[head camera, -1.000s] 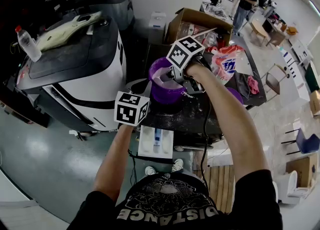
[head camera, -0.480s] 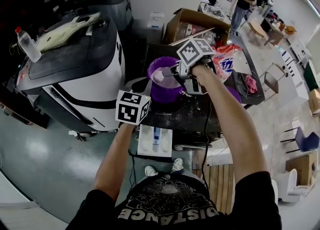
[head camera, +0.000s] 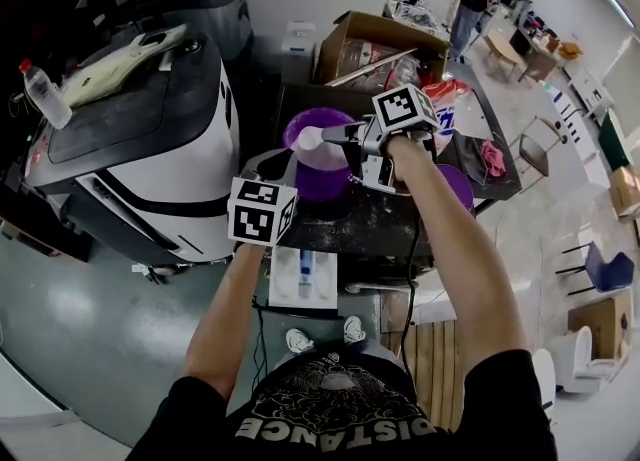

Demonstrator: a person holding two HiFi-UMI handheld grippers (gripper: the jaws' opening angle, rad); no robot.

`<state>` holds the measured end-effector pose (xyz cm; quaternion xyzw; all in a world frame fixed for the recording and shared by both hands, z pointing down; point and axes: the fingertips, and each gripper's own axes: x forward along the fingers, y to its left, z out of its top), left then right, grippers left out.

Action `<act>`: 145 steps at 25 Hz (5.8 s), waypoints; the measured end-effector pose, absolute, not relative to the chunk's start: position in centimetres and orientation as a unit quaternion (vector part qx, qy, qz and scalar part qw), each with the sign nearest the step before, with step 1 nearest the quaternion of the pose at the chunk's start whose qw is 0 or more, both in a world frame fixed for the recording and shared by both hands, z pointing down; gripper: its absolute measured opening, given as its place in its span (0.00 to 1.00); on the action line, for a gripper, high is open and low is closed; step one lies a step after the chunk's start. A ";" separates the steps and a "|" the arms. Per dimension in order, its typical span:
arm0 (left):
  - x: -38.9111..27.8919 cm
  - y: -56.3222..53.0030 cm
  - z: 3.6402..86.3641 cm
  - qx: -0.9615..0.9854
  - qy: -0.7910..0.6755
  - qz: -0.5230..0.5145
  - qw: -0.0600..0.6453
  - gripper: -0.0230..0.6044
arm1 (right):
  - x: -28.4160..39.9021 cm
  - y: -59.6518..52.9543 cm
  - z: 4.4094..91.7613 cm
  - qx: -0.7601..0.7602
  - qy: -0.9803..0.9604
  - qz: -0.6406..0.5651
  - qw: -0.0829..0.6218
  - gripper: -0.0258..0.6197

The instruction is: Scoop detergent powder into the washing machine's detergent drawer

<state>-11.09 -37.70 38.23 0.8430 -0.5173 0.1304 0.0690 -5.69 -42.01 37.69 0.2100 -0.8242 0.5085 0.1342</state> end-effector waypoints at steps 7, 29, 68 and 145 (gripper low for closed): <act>-11.1 -37.1 38.1 0.835 -0.530 0.135 0.068 0.04 | -4.3 -42.2 37.5 0.222 -0.804 0.549 0.051 0.10; -14.1 -35.1 38.3 0.773 -0.610 0.165 0.050 0.04 | -3.9 -41.0 37.0 0.153 -0.744 0.642 -0.109 0.10; -25.9 -24.9 38.8 0.661 -0.735 0.140 0.057 0.04 | -17.5 -29.7 37.9 -0.001 -0.769 0.638 -0.024 0.10; -17.0 -19.8 50.2 0.827 -0.531 0.153 0.101 0.04 | -9.2 -21.1 56.2 0.212 -0.901 0.225 0.304 0.09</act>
